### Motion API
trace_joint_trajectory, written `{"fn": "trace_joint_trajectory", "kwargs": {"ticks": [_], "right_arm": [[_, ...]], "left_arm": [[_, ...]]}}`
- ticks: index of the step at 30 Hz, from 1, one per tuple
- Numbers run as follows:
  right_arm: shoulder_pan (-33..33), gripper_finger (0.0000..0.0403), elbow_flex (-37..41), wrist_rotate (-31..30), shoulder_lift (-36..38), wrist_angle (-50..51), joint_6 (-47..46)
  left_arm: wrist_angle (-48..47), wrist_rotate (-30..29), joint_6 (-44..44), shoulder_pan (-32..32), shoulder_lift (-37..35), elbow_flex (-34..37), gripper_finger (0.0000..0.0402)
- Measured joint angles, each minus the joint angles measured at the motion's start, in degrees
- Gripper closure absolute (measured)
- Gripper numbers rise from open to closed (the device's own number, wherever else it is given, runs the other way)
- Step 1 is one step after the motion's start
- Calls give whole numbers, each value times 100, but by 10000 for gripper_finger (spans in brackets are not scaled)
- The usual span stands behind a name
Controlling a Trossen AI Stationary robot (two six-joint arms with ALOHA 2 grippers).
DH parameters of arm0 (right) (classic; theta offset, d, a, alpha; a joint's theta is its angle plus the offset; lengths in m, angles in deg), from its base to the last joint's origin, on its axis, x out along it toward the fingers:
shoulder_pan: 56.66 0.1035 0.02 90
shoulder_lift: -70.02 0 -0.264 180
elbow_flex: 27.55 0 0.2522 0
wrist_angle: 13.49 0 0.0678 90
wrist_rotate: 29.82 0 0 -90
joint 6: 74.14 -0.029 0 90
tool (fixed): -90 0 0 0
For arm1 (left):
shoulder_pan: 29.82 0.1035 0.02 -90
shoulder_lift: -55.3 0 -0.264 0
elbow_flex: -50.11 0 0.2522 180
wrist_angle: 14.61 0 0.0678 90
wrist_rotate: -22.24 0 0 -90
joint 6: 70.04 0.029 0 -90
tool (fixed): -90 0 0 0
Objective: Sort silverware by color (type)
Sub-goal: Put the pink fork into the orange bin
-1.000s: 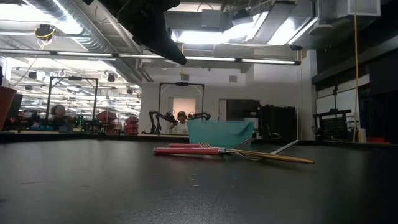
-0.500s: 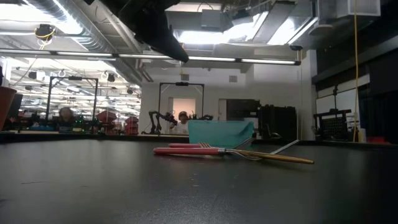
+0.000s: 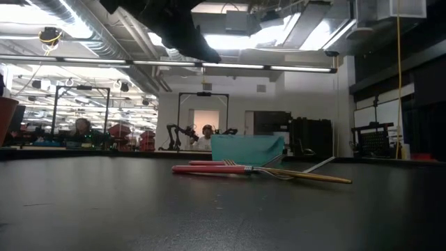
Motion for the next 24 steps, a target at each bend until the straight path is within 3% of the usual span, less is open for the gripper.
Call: {"fn": "trace_joint_trajectory", "kwargs": {"ticks": [6, 11, 21, 24], "right_arm": [[0, 331, -536, -161, 2, 723, 2], [0, 331, -1167, -639, 5, 1611, 22], [-26, 331, -1936, -3129, 7, 2207, 760], [-193, 331, -1972, -3483, 7, 2189, 938]], "left_arm": [[574, 682, 216, 305, 161, 0, 306], [1106, 1131, 433, 454, 514, 0, 306], [1391, 1492, 589, 666, 1247, 0, 306], [1413, 1618, 592, 728, 1485, 0, 306]]}}
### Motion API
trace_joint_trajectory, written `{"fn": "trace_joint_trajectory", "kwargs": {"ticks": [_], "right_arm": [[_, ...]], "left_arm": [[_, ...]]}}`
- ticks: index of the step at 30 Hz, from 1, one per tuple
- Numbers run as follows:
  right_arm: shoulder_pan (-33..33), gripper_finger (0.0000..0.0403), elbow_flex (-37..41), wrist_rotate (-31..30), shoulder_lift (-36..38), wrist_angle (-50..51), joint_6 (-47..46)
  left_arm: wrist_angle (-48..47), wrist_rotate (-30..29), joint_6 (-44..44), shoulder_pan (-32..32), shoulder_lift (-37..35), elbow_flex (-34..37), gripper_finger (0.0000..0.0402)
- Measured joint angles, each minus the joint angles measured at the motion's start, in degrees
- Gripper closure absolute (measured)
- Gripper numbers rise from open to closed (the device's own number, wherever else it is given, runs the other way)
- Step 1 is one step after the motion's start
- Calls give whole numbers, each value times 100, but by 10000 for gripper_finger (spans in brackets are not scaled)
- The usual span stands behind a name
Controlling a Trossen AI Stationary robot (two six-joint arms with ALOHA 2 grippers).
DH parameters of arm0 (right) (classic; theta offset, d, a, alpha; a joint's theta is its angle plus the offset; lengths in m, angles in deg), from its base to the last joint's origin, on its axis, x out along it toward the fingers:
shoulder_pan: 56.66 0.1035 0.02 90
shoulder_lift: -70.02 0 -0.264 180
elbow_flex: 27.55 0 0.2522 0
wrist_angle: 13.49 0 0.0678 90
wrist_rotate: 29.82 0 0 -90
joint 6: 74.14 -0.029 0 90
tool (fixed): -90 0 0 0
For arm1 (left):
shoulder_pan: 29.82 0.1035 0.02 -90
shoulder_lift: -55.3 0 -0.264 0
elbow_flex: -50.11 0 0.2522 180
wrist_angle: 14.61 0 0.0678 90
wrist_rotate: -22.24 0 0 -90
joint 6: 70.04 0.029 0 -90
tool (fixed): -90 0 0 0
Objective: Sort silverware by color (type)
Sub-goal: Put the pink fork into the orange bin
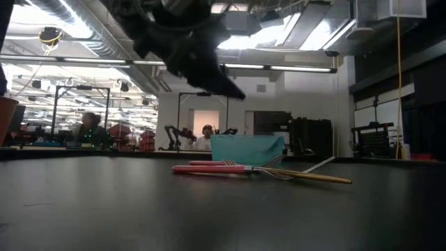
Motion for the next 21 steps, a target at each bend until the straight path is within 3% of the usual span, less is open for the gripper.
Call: {"fn": "trace_joint_trajectory", "kwargs": {"ticks": [11, 21], "right_arm": [[-1123, 331, 0, 147, 0, -349, 1938], [-1993, 331, 0, 246, 0, -959, 3583]], "left_arm": [[-28, 10, 9, 148, 796, 0, 306], [-48, 242, 49, 161, 1022, 0, 306]]}}
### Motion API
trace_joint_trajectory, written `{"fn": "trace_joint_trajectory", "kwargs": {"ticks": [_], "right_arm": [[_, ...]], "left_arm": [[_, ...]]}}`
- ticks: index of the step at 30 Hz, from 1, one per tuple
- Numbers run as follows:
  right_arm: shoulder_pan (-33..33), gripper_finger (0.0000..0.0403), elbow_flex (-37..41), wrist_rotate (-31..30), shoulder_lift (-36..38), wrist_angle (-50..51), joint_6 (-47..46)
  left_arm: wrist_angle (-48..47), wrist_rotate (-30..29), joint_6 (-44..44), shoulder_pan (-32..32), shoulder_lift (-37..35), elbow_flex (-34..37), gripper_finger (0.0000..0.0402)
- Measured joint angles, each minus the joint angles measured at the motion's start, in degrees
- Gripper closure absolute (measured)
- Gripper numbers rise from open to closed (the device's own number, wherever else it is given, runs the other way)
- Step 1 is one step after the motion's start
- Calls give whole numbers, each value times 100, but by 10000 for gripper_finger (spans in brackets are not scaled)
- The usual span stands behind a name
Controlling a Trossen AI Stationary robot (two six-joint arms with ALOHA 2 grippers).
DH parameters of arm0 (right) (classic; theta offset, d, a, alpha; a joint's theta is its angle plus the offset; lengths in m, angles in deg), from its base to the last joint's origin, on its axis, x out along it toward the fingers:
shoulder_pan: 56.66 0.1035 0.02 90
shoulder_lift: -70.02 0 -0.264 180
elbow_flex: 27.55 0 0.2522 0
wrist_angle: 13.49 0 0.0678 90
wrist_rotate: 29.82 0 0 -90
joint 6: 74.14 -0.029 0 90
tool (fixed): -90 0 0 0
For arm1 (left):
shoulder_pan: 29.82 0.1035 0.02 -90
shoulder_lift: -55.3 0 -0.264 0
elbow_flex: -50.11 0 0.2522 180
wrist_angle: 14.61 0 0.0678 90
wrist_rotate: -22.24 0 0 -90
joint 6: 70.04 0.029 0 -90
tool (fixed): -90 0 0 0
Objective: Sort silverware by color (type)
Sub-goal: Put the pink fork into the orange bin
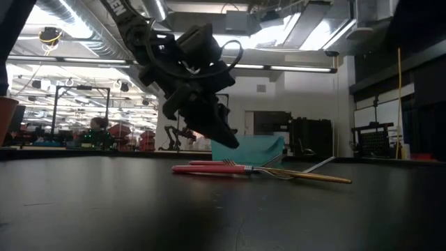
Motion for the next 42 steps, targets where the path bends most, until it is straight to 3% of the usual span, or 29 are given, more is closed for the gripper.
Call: {"fn": "trace_joint_trajectory", "kwargs": {"ticks": [16, 33, 42], "right_arm": [[-607, 331, 0, -9, 0, -1053, 1775], [-592, 331, 0, -12, 0, -1162, 1878], [-592, 331, 0, -15, 0, -1160, 1876]], "left_arm": [[-48, 29, 242, -28, 293, -1, 306], [63, 16, 391, -55, 540, -11, 307], [58, -11, 395, -57, 544, -11, 347]]}}
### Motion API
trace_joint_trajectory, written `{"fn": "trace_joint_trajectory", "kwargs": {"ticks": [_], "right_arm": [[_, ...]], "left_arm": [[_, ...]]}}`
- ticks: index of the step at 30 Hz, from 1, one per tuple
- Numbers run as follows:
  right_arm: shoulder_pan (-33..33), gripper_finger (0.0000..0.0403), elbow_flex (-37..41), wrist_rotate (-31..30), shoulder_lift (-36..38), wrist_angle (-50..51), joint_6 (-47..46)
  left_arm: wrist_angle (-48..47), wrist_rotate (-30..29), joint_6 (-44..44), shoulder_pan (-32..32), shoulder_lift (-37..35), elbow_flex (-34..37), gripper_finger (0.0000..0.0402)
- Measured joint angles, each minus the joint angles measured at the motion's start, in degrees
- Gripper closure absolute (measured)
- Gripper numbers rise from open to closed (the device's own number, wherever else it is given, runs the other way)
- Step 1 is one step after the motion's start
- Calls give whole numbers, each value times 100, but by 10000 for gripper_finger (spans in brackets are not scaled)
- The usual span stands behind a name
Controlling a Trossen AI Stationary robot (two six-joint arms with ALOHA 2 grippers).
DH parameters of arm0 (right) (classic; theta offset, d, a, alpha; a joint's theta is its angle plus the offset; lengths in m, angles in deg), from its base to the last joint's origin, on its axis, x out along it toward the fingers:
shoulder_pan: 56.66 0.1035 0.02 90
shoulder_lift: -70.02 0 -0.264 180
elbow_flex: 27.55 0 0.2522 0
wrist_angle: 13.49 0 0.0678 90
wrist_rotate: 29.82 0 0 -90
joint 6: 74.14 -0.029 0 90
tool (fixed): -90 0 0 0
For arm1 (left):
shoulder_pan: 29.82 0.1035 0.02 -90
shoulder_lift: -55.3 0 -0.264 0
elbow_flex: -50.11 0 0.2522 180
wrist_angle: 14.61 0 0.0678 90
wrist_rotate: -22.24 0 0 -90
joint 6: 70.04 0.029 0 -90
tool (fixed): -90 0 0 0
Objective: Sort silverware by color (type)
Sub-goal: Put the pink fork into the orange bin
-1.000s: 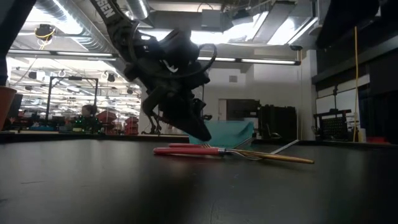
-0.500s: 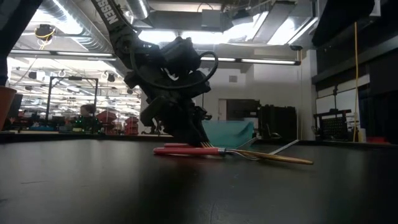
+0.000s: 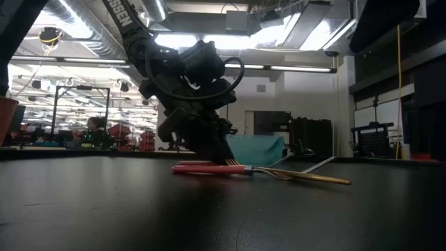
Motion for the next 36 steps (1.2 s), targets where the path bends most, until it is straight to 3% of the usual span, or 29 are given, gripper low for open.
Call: {"fn": "trace_joint_trajectory", "kwargs": {"ticks": [20, 29, 36], "right_arm": [[0, 331, 0, -180, -2, 26, 40], [-61, 331, 0, -349, -2, 162, 102], [-451, 331, 2, -398, -2, 169, 877]], "left_arm": [[-260, -398, -332, 21, -302, 24, 353], [-515, -501, -885, 35, -922, 22, 354], [-1357, -748, -1676, -26, -1786, 16, 353]]}}
